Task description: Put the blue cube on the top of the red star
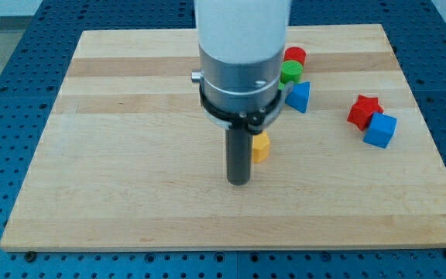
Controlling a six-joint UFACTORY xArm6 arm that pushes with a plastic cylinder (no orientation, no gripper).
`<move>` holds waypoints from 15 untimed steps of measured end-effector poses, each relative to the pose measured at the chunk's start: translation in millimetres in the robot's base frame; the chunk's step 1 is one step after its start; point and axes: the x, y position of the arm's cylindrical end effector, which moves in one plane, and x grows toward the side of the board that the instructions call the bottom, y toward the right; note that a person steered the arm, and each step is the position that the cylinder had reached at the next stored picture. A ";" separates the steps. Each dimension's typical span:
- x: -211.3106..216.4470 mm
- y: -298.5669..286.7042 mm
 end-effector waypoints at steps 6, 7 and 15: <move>-1.1 53.5; -47.1 46.8; -28.3 215.6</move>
